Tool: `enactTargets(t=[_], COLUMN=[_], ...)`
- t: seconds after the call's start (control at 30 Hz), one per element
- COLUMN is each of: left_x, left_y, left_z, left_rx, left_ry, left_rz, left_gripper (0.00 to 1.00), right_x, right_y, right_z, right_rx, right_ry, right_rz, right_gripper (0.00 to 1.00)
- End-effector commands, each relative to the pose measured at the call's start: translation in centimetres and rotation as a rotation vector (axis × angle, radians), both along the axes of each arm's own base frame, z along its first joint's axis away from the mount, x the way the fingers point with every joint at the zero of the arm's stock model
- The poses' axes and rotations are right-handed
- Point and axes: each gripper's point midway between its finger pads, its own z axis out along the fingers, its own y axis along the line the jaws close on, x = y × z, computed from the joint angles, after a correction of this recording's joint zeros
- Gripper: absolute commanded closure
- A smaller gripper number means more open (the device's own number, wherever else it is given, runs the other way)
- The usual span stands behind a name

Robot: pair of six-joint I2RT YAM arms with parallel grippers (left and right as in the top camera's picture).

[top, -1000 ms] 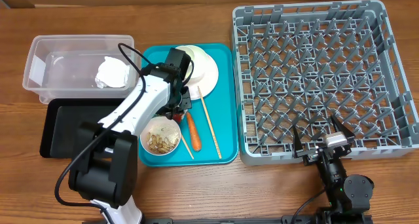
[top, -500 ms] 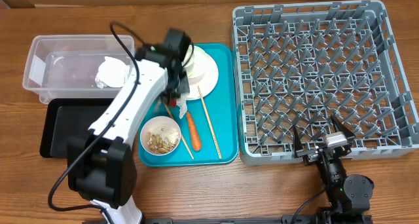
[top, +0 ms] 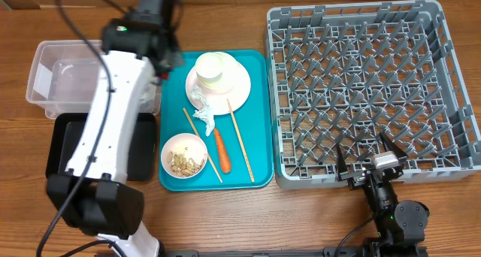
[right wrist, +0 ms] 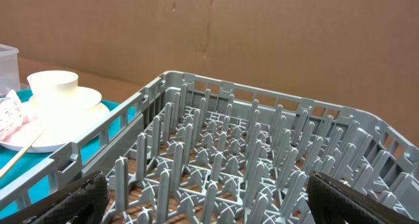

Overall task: Sort waste into correct bins and load items into the dishwasher
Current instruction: 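Carry the red wrapper left and drop it into the clear bin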

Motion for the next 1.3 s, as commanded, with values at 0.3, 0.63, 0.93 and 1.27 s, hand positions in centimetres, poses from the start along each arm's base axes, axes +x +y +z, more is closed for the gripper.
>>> enactTargets(t=[0.3, 0.63, 0.93, 1.27], left_x=[1.1, 4.8, 6.0, 1.0], left_y=[16.6, 18.4, 18.2, 9.0], left_z=[-2.6, -12.2, -8.3, 4.9], left_rx=[0.015, -0.093, -0.076, -0.361], left_ry=[-0.033, 0.057, -0.032, -0.172], left_rz=[0.348, 0.228, 0.168, -0.04], left_gripper=[0.96, 0.96, 0.55, 0.0], right_x=[0.0, 0.0, 0.0, 0.0], right_y=[0.0, 0.0, 0.0, 0.0], right_z=[-0.2, -0.2, -0.2, -0.2], right_rx=[0.008, 0.008, 0.008, 0.008], right_ry=[-0.002, -0.002, -0.002, -0.002], right_rz=[-0.002, -0.002, -0.002, -0.002], right_gripper=[0.0, 0.0, 0.0, 0.0])
